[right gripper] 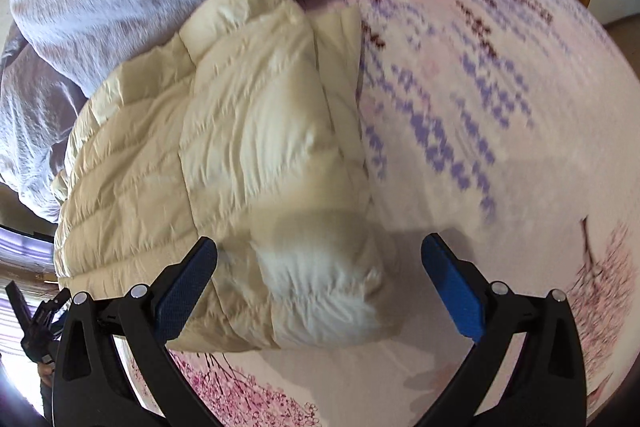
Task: Fold large clothes
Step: 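Grasp the folded jacket edge with both tools and lift it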
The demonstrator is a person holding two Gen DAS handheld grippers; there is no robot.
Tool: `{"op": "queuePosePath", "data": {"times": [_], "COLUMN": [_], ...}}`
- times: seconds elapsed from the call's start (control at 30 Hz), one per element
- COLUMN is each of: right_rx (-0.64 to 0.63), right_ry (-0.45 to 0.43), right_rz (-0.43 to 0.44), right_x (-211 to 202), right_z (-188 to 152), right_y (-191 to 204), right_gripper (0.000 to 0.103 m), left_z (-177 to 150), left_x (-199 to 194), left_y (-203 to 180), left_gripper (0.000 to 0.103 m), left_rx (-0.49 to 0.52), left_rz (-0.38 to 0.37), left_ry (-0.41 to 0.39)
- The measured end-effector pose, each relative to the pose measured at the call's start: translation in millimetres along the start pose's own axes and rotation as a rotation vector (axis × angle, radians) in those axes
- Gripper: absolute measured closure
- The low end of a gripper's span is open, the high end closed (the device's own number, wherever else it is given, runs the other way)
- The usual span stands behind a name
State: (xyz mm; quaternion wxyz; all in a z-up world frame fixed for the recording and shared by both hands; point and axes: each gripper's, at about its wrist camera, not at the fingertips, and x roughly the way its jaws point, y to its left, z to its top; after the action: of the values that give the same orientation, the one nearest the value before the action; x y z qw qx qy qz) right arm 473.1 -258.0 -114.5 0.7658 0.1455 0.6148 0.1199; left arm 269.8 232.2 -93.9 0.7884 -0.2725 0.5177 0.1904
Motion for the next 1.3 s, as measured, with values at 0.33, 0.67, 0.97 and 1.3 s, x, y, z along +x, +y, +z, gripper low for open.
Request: {"op": "queuePosePath", "data": {"times": [0.33, 0.67, 0.97, 1.3], "right_rx": [0.077, 0.085, 0.034, -0.027], "right_ry": [-0.053, -0.131, -0.117, -0.077], "right_rz": [0.06, 0.118, 0.169, 0.184], "right_x": [1, -25, -49, -56], "right_z": [-19, -35, -53, -103], "right_y": [0, 8, 19, 30], "right_gripper": [0.048, 0.083, 0.085, 0.085], "left_z": [-5, -3, -18, -50], "left_x": [7, -24, -61, -84], "left_y": [6, 3, 28, 71], "left_gripper": [0.055, 0.089, 0.09, 0.09], "left_rx": [-0.146, -0.13, -0.133, -0.149], "left_rz": [-0.113, -0.123, -0.143, -0.12], "left_ry": [-0.007, -0.078, -0.112, -0.101]}}
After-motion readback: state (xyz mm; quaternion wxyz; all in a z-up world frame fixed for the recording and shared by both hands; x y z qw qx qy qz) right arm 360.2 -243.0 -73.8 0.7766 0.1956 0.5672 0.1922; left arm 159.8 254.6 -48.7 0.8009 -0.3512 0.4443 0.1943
